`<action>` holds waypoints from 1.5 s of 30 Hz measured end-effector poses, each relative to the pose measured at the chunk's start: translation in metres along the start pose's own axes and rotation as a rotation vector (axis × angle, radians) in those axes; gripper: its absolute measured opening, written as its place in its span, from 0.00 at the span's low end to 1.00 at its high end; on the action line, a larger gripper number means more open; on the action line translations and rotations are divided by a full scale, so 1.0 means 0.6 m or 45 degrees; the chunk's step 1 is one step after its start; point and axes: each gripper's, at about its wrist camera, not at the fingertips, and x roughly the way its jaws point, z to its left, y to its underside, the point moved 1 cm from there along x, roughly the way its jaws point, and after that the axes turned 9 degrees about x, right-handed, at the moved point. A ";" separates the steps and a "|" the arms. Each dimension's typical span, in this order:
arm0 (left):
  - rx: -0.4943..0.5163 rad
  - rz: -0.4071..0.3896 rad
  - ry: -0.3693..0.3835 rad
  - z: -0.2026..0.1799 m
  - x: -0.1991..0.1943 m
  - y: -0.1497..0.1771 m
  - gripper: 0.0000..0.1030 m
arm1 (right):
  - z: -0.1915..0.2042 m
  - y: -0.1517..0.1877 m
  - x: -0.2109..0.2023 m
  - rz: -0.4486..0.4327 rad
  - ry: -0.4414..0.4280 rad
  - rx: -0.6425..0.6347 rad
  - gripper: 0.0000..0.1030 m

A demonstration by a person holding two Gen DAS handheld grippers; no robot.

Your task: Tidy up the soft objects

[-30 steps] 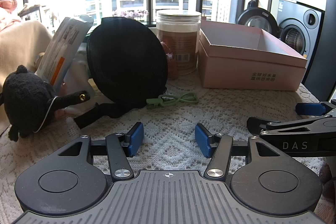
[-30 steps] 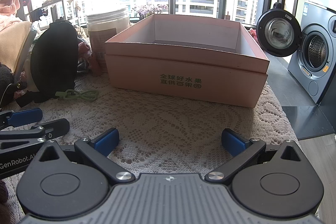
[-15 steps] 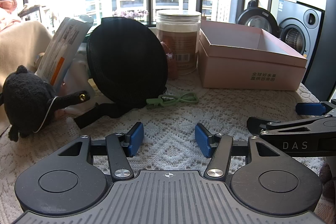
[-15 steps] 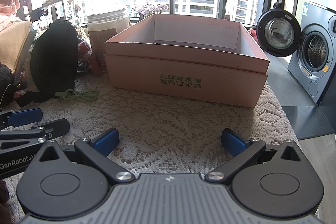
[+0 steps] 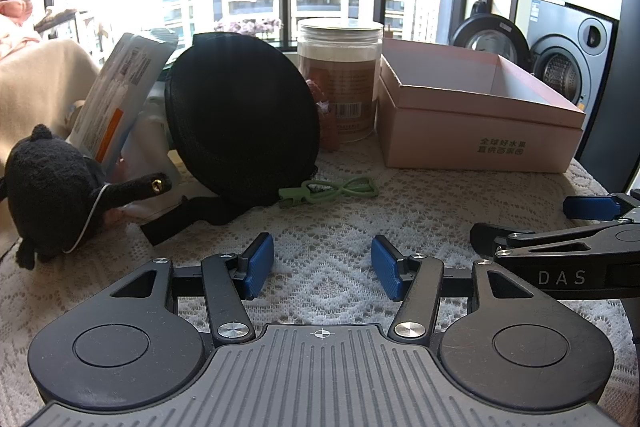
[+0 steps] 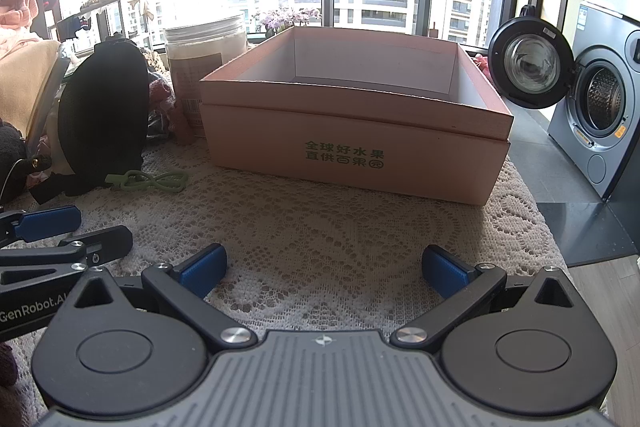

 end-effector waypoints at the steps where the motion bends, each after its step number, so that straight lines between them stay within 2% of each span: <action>1: 0.000 0.000 0.000 0.000 0.000 0.000 0.58 | 0.000 0.000 0.000 0.000 0.000 0.000 1.00; 45: -0.003 -0.004 0.011 0.009 0.005 0.001 0.57 | 0.001 0.000 0.000 0.000 0.002 -0.001 1.00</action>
